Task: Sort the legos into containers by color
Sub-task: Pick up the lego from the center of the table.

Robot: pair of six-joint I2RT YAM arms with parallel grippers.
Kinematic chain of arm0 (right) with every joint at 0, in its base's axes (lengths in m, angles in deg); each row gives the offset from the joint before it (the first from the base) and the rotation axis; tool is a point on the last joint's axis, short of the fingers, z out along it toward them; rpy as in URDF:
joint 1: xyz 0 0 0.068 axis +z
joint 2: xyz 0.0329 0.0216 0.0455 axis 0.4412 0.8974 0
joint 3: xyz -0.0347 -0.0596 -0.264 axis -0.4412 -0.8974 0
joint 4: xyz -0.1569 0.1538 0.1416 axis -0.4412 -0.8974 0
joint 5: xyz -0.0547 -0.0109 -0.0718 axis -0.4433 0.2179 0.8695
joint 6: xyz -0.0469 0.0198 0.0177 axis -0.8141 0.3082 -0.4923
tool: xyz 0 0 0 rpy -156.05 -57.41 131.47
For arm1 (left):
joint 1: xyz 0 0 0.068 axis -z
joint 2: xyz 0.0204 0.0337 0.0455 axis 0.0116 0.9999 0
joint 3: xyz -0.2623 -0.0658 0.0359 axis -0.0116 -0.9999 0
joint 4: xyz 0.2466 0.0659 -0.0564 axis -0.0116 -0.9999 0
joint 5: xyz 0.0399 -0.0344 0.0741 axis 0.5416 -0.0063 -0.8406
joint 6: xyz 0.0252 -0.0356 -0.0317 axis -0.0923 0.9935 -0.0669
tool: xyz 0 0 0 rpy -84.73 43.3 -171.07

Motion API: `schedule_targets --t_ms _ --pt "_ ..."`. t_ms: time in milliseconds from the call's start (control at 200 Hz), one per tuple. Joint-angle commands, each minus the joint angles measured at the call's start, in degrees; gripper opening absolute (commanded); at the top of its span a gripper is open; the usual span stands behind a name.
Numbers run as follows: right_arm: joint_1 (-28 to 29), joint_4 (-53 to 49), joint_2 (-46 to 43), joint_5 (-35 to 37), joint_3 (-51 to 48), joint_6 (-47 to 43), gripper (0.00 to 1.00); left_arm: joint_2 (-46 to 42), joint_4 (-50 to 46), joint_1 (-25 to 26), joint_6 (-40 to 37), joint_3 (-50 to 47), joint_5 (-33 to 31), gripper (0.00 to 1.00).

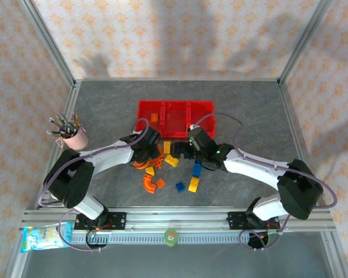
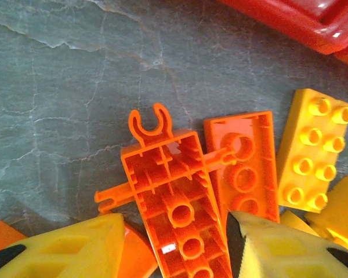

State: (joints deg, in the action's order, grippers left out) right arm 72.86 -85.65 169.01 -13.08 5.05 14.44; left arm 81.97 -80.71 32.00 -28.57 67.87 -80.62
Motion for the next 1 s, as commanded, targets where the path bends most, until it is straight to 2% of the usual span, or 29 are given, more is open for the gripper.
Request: schedule_targets --t_ms 0,330,701,996 --pt "-0.3 1.0 -1.4 1.7 -0.1 -0.8 1.0 1.7 2.0 0.6 0.9 0.9 -1.6 0.51" --pt "-0.4 1.3 -1.2 1.3 0.0 -0.5 1.0 5.3 2.5 0.6 0.0 2.2 -2.3 0.51" --pt "-0.4 1.2 -1.0 1.1 0.3 -0.5 1.0 3.6 -0.8 0.6 -1.9 2.1 -5.3 0.39" --pt "-0.4 1.3 -0.8 0.9 0.5 -0.5 1.0 2.4 -0.9 0.6 -3.1 2.5 -3.6 0.41"
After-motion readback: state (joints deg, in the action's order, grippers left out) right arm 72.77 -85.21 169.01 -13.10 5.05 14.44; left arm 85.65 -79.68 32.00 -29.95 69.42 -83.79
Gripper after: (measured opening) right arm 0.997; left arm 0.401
